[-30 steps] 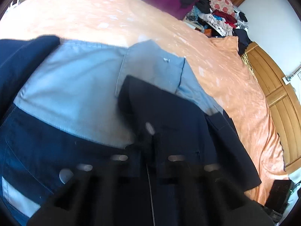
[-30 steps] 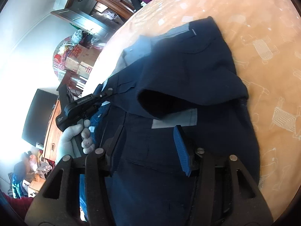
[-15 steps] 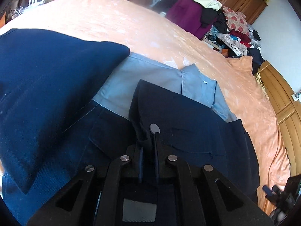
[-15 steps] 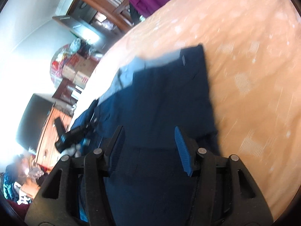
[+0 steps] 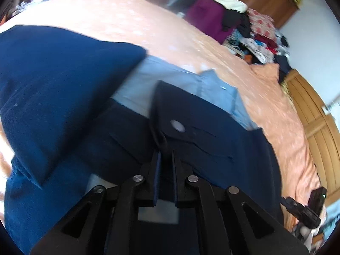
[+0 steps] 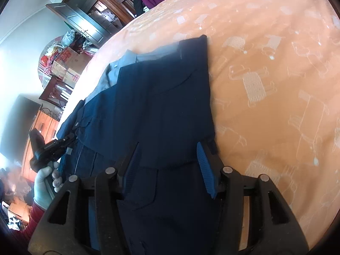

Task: Fold small clothes

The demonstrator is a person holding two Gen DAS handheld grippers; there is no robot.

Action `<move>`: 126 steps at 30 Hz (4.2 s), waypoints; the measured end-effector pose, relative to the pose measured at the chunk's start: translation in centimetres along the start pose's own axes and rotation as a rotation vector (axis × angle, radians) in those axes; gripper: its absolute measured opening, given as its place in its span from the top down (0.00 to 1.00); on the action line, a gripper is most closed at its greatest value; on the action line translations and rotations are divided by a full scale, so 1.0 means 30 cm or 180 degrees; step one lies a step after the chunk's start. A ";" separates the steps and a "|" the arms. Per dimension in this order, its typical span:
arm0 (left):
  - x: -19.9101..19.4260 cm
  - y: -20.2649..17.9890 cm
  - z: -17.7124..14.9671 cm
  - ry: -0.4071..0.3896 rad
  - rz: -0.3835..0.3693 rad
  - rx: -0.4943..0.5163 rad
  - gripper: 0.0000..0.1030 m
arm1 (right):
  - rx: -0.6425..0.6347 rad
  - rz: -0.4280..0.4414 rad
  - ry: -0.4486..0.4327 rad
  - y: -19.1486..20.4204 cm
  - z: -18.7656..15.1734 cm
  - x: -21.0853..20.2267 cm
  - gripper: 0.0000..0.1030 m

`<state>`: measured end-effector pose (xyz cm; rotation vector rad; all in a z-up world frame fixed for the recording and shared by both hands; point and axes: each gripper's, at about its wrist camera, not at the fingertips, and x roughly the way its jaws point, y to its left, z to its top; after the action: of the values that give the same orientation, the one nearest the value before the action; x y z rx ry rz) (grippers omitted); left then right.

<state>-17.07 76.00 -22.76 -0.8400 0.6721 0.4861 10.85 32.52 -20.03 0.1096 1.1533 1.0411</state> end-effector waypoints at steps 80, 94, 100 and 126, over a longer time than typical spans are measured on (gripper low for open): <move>-0.214 0.257 0.010 -0.0697 -0.0724 0.0247 0.47 | -0.0176 0.0931 -0.0074 0.425 0.062 0.066 0.34; -0.155 0.437 -0.013 -0.0718 -0.0835 -0.0314 0.45 | -0.0124 0.0584 0.0620 0.604 0.176 0.598 0.42; -0.170 0.433 -0.011 -0.0746 -0.0815 -0.0309 0.45 | -0.0346 0.0659 0.0556 0.647 0.184 0.581 1.00; -0.180 0.390 0.011 -0.0639 -0.0327 -0.0213 0.39 | 0.0077 -0.0273 0.0068 0.091 0.271 0.132 0.97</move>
<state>-28.10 82.38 -24.76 -0.8711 0.4280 0.4946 15.65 40.27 -17.56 0.0676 1.1802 0.9548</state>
